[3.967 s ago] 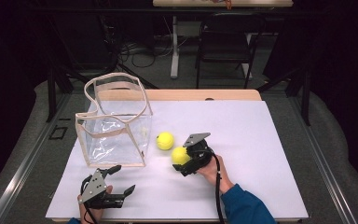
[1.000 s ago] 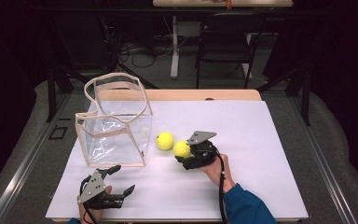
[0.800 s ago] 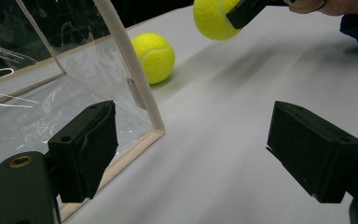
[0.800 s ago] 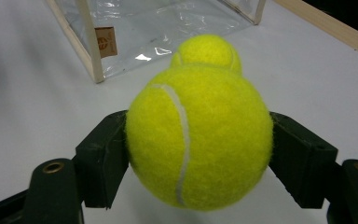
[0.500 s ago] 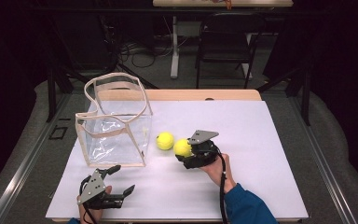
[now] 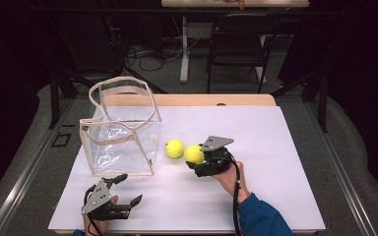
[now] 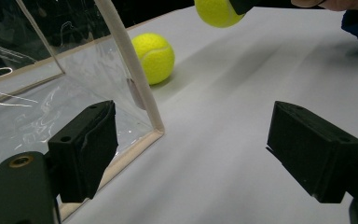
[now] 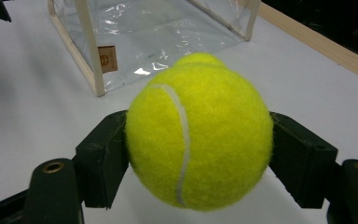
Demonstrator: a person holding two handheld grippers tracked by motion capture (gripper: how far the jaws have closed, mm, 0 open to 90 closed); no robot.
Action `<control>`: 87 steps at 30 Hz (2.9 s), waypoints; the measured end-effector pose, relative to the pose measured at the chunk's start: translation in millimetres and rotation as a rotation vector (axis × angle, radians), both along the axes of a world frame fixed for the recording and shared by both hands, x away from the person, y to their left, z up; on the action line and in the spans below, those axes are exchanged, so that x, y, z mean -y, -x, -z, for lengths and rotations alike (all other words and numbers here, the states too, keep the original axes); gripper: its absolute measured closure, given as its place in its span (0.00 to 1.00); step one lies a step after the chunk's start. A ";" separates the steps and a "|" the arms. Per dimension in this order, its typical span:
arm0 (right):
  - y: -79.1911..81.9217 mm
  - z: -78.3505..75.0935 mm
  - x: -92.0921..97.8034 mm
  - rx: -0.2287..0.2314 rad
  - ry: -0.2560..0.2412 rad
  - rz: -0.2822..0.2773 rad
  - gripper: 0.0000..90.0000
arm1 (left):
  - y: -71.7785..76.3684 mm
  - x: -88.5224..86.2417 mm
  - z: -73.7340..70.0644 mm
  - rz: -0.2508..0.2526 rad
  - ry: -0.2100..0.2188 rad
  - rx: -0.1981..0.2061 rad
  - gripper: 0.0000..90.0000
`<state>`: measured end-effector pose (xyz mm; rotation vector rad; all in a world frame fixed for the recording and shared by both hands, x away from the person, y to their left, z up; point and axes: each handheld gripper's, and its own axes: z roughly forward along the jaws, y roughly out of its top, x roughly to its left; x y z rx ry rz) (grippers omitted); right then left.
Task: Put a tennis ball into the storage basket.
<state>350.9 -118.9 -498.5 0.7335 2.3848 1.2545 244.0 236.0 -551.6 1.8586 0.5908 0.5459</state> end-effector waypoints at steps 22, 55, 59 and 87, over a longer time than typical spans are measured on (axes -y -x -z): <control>3.7 -8.9 3.3 0.023 -0.029 0.002 0.29 | 0.1 0.3 -0.1 -0.002 -0.002 0.000 0.18; 5.0 -26.4 10.5 0.059 -0.055 0.012 0.29 | 0.2 0.1 -0.1 -0.003 0.000 0.001 0.18; 4.4 -28.6 10.6 0.057 -0.060 0.012 0.29 | 0.1 -0.1 0.0 -0.002 0.000 0.001 0.18; -3.6 -50.5 8.0 0.069 -0.082 -0.012 0.29 | -0.1 -0.2 0.0 -0.001 -0.001 0.002 0.18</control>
